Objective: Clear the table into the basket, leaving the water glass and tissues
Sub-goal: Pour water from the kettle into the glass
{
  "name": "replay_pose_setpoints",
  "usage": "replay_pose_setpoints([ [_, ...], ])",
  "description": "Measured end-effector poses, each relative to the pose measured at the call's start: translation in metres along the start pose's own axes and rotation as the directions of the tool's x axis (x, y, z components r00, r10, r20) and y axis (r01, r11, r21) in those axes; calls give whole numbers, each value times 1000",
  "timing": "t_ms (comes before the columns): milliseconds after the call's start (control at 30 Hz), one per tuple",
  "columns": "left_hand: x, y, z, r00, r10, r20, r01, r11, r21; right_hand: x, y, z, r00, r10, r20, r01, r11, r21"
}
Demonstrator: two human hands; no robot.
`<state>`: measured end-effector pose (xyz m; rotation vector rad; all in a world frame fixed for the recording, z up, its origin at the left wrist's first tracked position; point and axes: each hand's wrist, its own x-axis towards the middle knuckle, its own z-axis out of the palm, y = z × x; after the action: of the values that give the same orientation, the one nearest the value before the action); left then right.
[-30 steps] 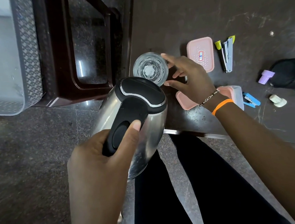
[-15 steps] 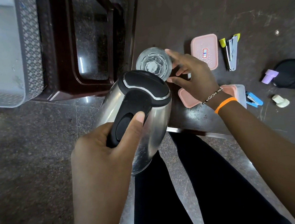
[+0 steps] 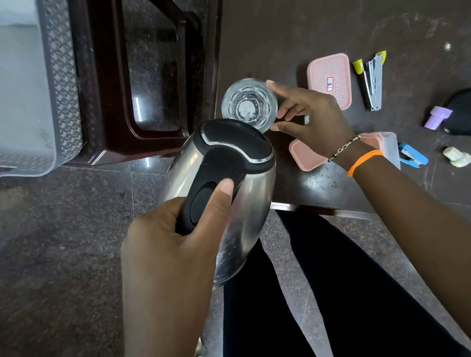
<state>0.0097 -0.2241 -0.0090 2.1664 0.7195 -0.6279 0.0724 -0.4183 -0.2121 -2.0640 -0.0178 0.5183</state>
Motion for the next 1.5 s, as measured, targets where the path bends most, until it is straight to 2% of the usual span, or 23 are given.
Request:
replay_pose_setpoints([
  [267, 1, 2, 1, 1000, 23, -2, -23, 1000, 9, 0, 2, 0, 1000, -8, 1, 8, 1000, 6],
  [967, 6, 5, 1, 997, -73, 9, 74, 995, -61, 4, 10, 0, 999, -24, 24, 22, 995, 95],
  [1500, 5, 2, 1, 997, -68, 21, 70, 994, -85, 4, 7, -3, 999, -33, 17, 31, 997, 72],
])
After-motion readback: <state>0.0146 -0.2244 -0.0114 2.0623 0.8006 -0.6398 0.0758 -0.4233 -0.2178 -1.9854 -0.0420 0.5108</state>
